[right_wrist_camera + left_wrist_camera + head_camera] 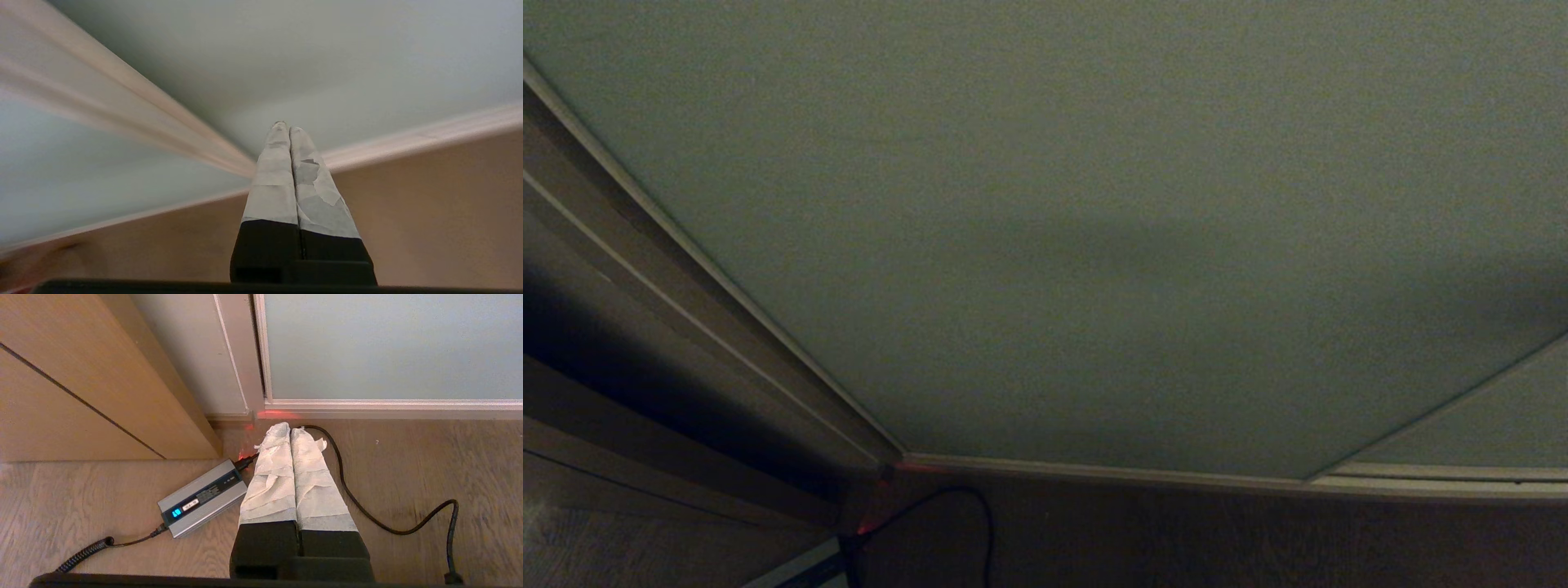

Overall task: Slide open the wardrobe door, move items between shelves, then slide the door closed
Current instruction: Close the door

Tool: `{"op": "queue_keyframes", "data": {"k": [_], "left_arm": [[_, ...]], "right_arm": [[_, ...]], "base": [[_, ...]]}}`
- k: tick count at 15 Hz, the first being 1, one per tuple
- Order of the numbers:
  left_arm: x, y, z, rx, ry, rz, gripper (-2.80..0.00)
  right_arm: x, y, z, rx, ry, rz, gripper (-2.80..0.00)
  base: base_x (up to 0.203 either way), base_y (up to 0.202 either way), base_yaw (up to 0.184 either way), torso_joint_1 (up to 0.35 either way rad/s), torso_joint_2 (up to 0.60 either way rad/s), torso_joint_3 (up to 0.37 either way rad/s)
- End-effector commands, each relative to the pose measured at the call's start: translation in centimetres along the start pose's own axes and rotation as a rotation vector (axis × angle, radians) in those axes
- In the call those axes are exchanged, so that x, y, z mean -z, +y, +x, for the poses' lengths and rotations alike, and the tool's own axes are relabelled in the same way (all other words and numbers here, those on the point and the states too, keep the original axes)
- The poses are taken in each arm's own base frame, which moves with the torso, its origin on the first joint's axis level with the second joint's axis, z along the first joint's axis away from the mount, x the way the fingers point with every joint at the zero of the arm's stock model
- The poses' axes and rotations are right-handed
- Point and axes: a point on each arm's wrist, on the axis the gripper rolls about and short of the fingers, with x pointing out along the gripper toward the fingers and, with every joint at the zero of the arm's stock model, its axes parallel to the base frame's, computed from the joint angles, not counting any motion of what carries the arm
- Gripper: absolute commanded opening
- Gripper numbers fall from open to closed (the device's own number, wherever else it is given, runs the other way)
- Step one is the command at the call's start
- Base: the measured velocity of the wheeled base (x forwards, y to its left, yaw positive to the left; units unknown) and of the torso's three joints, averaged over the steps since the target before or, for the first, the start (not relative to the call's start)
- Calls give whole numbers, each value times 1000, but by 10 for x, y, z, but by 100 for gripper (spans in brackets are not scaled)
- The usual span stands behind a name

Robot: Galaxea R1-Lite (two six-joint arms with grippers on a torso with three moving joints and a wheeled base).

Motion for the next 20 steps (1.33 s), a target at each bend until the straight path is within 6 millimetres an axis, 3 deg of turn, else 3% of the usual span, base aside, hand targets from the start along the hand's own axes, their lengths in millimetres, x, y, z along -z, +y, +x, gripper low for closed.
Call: {"op": "queue_keyframes", "data": {"k": [1, 5, 9, 12, 15, 18, 20], "left_arm": [[0, 0, 0, 0, 1, 1, -280], [0, 0, 0, 0, 1, 1, -280], [0, 0, 0, 0, 1, 1, -280], [0, 0, 0, 0, 1, 1, -280], [0, 0, 0, 0, 1, 1, -280], [0, 0, 0, 0, 1, 1, -280], [0, 0, 0, 0, 2, 1, -280]], "right_arm": [[8, 20, -14, 88, -17, -43, -280], [47, 60, -39, 142, -25, -113, -280], [114, 84, -86, 81, -78, -201, -280], [170, 73, -116, -14, -146, -257, -280], [229, 56, -120, -58, -161, -280, -280], [260, 48, -123, -152, -174, -258, -280], [263, 49, -116, -184, -246, -161, -280]], "base": [[0, 0, 0, 0, 0, 0], [0, 0, 0, 0, 0, 0], [0, 0, 0, 0, 0, 0], [0, 0, 0, 0, 0, 0], [0, 0, 0, 0, 0, 0], [0, 0, 0, 0, 0, 0], [0, 0, 0, 0, 0, 0]]}}
